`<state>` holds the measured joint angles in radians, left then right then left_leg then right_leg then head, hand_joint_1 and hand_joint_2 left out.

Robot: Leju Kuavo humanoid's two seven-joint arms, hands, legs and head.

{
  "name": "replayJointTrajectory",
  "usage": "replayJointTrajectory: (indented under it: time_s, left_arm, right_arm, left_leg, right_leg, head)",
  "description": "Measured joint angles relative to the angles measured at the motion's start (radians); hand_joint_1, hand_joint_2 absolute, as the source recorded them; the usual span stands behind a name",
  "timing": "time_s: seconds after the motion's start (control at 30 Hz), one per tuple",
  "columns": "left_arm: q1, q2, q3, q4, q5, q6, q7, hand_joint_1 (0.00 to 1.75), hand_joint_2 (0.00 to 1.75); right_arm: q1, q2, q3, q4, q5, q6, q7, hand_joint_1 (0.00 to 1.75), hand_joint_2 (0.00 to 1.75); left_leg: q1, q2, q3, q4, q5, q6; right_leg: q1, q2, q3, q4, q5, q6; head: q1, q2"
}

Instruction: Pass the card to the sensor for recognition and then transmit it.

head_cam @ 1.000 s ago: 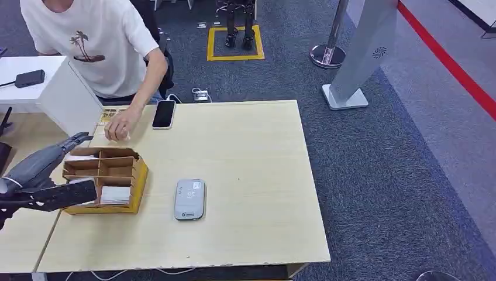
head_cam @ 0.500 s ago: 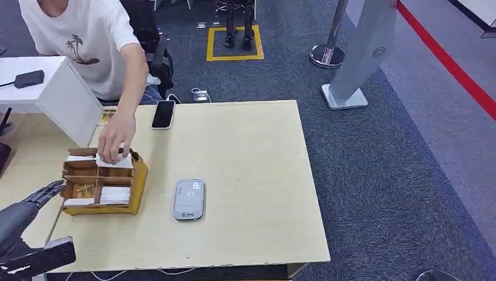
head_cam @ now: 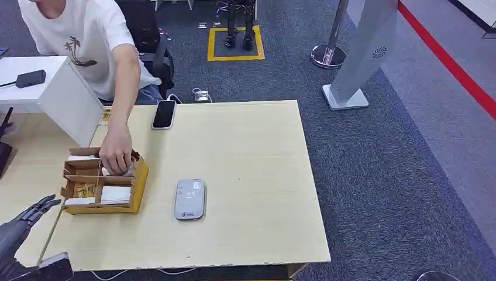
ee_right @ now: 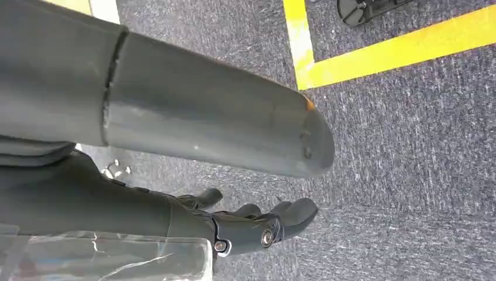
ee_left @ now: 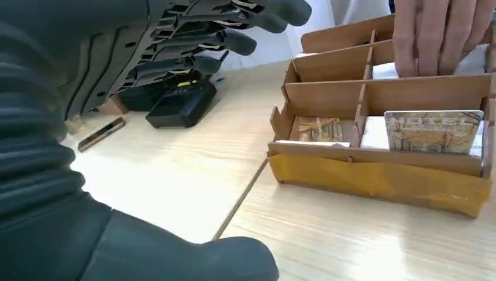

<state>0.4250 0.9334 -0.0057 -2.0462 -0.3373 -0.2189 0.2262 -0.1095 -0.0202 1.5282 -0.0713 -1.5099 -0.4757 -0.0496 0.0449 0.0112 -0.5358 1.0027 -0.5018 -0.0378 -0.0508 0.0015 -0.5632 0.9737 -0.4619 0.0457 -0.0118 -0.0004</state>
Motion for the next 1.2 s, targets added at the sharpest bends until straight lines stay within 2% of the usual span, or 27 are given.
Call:
replayJointTrajectory:
  time_s: [0.2,0.5,0.77,1.2]
  left_arm:
    - [-0.005,-0.063,0.000,0.023,-0.053,0.012,-0.009,0.00,1.75]
    - [-0.032,-0.111,-0.005,0.067,-0.088,0.011,-0.012,0.00,1.75]
    - [-0.047,-0.112,0.020,0.111,-0.091,-0.020,0.013,0.00,1.75]
    - [-0.100,-0.108,0.033,0.158,-0.096,-0.065,0.021,0.00,1.75]
  right_arm:
    - [-0.001,0.000,0.005,-0.002,0.002,0.000,0.003,0.00,0.00]
    - [-0.002,0.000,0.020,-0.004,0.010,0.004,0.005,0.00,0.00]
    - [-0.005,0.000,0.028,-0.004,0.029,0.008,0.013,0.00,0.00]
    - [-0.006,0.000,0.028,-0.005,0.055,0.016,0.018,0.00,0.00]
  left_leg:
    - [0.000,0.000,0.000,0.000,0.000,0.000]
    - [0.000,0.000,0.000,0.000,0.000,0.000]
    - [0.000,0.000,0.001,0.000,0.000,0.000]
    - [0.000,0.000,0.001,0.000,0.000,0.000]
  right_leg:
    - [0.000,0.000,0.000,0.000,0.000,0.000]
    - [0.000,0.000,0.000,0.000,0.000,0.000]
    - [0.000,0.000,0.000,0.000,0.000,0.000]
    - [0.000,0.000,0.000,0.000,0.000,0.000]
  head:
    - [0.000,0.000]
    - [0.000,0.000]
    - [0.000,0.000]
    - [0.000,0.000]
